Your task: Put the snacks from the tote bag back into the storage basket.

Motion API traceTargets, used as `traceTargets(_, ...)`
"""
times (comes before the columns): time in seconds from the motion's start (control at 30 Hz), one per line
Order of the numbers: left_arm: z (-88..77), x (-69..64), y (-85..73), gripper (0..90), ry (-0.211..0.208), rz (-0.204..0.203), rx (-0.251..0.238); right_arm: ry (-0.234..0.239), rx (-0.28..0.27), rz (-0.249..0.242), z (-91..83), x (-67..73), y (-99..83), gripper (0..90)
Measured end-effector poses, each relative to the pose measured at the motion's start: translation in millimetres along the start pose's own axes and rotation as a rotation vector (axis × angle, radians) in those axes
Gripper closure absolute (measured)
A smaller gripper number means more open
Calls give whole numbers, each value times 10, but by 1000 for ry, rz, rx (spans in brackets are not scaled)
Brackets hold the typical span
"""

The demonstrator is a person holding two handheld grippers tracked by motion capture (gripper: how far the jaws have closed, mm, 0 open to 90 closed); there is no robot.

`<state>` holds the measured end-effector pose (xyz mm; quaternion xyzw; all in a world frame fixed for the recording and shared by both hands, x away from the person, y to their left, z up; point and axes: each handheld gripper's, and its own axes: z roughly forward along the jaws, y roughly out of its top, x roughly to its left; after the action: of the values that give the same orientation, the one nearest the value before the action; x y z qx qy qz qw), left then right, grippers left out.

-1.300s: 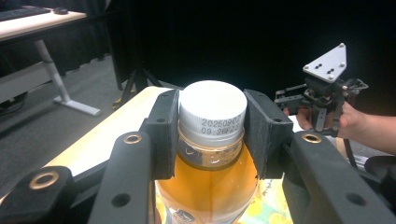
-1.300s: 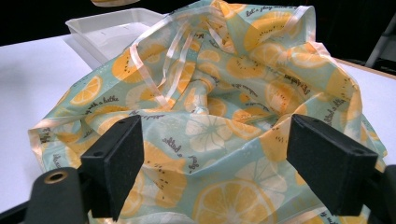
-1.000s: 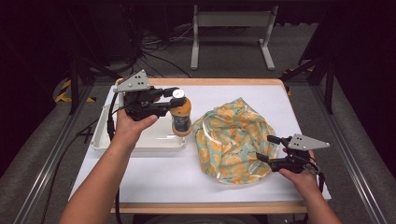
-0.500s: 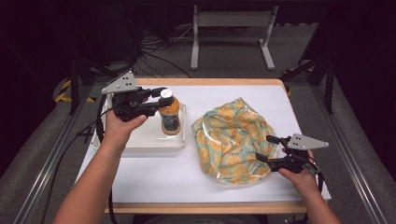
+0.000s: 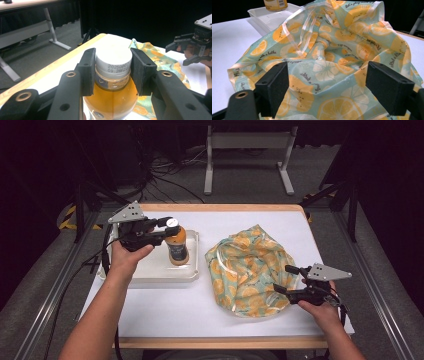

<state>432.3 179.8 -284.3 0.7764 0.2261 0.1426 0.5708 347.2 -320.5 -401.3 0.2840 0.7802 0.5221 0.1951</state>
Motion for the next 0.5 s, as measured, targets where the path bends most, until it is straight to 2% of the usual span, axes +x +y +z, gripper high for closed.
traceTargets(0.23, 25, 100, -135, 585, -18, -17, -4, 5, 6, -3, 15, 10, -1, 194)
traceTargets(0.5, 75, 146, -242, 585, -49, -8, 9, 11, 8, -2, 22, 11, -9, 193)
